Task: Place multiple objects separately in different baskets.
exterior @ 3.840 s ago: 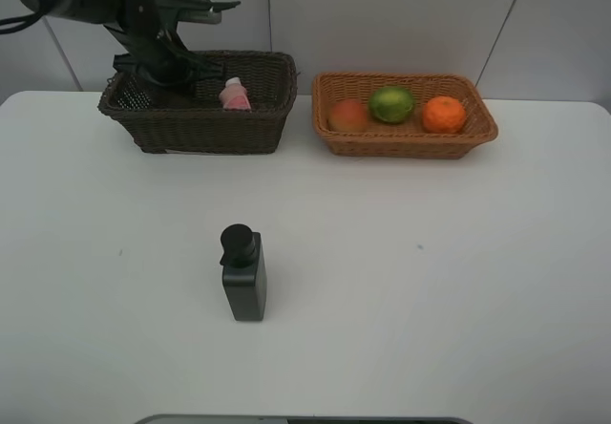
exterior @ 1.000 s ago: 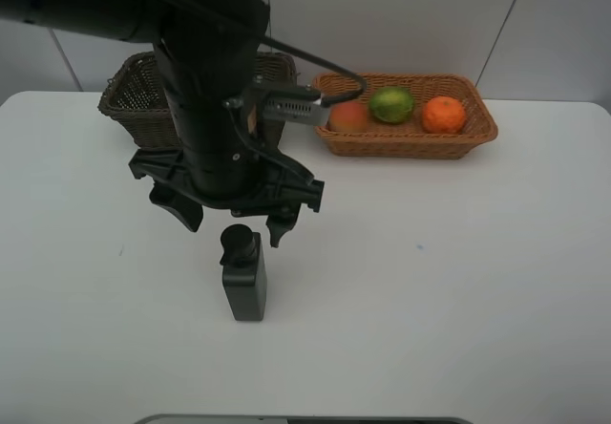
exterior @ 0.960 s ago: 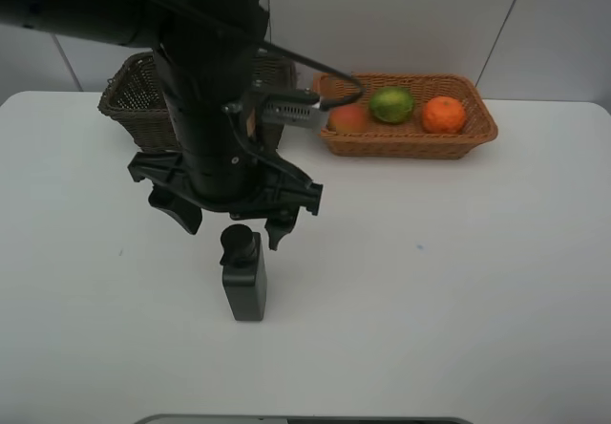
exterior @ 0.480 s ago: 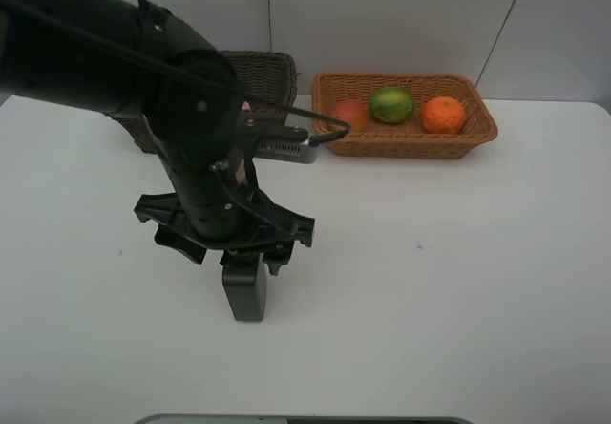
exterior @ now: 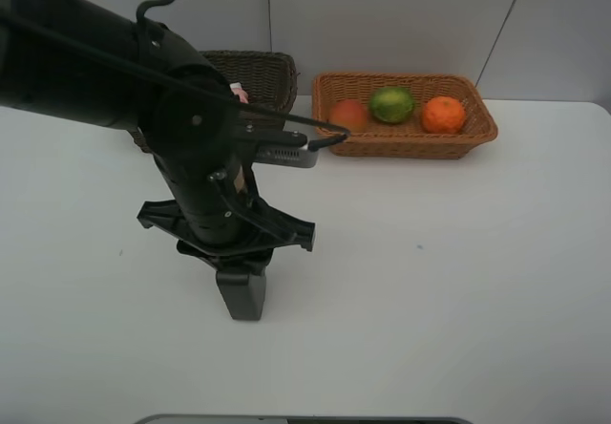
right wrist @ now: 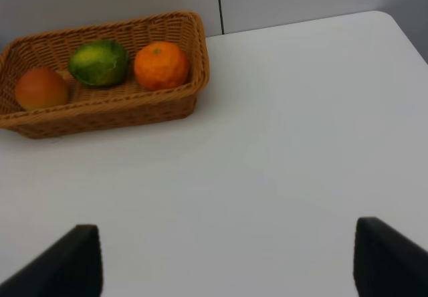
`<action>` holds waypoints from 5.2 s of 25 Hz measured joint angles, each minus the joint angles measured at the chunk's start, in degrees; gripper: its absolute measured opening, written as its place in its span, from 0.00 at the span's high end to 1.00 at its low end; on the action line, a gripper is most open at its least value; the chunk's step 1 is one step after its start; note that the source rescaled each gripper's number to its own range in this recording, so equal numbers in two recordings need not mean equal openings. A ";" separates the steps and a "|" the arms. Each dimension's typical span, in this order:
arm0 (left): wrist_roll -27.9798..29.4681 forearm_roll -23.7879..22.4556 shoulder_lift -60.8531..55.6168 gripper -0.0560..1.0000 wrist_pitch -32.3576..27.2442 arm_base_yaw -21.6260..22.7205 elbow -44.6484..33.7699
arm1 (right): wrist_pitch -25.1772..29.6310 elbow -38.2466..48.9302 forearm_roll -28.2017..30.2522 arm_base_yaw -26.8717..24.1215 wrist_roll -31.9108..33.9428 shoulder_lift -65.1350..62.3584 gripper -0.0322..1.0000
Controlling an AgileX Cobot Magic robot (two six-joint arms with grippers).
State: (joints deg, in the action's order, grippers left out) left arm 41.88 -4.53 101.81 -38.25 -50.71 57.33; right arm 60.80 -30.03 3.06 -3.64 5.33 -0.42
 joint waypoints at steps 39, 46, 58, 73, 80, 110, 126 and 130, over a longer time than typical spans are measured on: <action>-7.01 -1.47 -12.00 0.53 0.84 10.84 0.37 | 0.00 0.00 0.00 0.00 0.00 0.00 0.36; -14.71 -6.04 -12.28 0.53 0.50 19.37 8.95 | 0.00 0.00 0.00 0.00 0.00 0.00 0.36; -22.31 -13.15 -1.34 0.53 19.28 22.53 18.33 | 0.00 0.00 0.00 0.00 0.00 0.00 0.36; -22.38 -13.39 14.15 0.53 39.36 25.39 18.39 | 0.00 0.00 0.05 0.00 0.00 0.00 0.36; -22.38 -13.39 17.19 0.53 43.03 25.39 18.39 | 0.00 0.00 0.05 0.00 0.00 0.00 0.36; -22.39 -12.35 5.05 0.06 26.12 27.33 18.52 | 0.00 0.00 0.05 0.00 0.00 0.00 0.36; -40.51 5.08 -38.55 0.06 5.02 42.01 -4.45 | 0.00 0.00 0.05 0.00 0.00 0.00 0.36; -41.88 5.54 -51.09 0.06 -3.64 42.91 -6.81 | 0.00 0.00 0.05 0.00 0.00 0.00 0.36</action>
State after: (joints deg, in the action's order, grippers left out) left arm 0.00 1.01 50.71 -41.89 -7.80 50.53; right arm 60.80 -30.03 3.11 -3.64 5.33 -0.42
